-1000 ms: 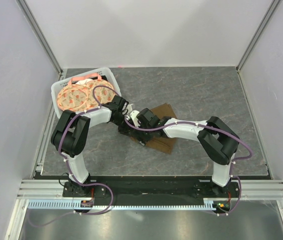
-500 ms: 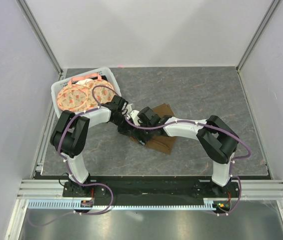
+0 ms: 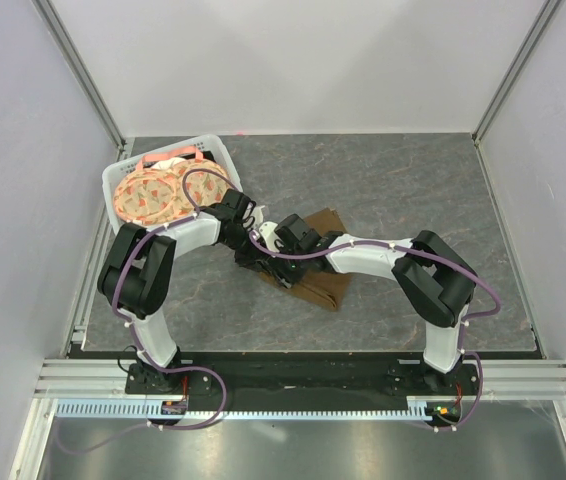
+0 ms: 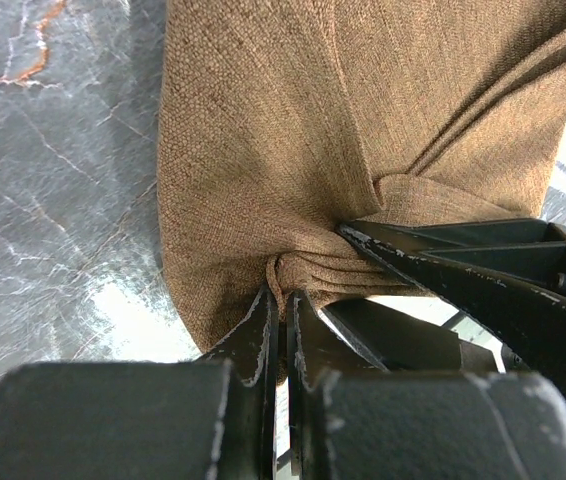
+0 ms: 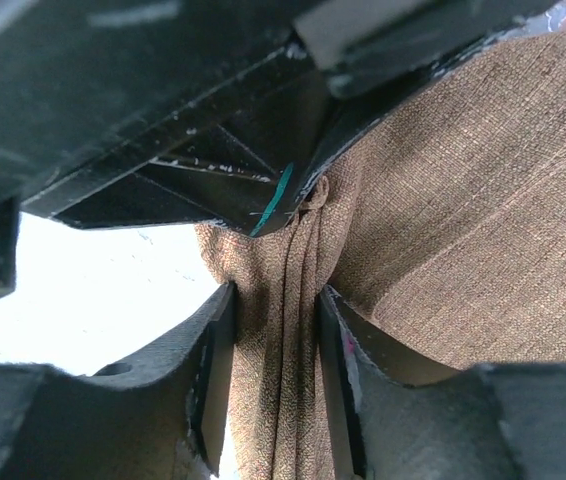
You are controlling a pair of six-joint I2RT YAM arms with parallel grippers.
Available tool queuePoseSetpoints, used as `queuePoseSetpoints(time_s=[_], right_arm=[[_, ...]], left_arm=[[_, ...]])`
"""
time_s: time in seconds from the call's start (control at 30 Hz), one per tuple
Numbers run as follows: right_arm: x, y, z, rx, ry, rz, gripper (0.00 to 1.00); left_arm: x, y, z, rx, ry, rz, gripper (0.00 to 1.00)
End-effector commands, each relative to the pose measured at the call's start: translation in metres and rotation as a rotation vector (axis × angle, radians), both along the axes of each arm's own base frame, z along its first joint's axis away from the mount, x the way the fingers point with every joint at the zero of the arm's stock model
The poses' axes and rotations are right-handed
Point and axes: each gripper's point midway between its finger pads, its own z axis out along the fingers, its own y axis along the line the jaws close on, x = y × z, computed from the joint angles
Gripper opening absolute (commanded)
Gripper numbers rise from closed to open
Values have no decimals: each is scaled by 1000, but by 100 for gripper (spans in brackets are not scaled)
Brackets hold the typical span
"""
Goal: Fold the napkin, place the utensils inside, and roll it up
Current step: Roll the napkin with the utensil
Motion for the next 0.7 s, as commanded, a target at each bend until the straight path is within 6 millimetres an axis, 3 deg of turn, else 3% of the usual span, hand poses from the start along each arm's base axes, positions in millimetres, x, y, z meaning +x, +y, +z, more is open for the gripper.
queuePoseSetpoints(time_s=[0.0,0.03,0.1,0.23,0.33,0.37,0.4,0.67], right_arm=[[-6,-7,-12,-42,24,0,53],[-5,-7,-5,-32,14,-1,61],[-3,-8,5,-24,-6,-14,68],[2,-8,42,21,-93,-30,71],[0,-6,60,28,-196,-41,72],[-9,-6,57,25,-205,-25,71],[-3,-5,69,41,-272,-52,72],[-26,6,45,25,-272,22,60]], left_arm=[[9,4,5,24,-51,-9,2],[9,5,3,28,-48,-7,2],[8,6,0,33,-40,-5,2],[5,7,-4,38,-22,-4,2],[5,7,-6,39,-15,-1,2],[5,7,-6,42,-16,-2,2],[6,7,-6,40,-11,1,2],[4,7,-9,36,8,3,2]])
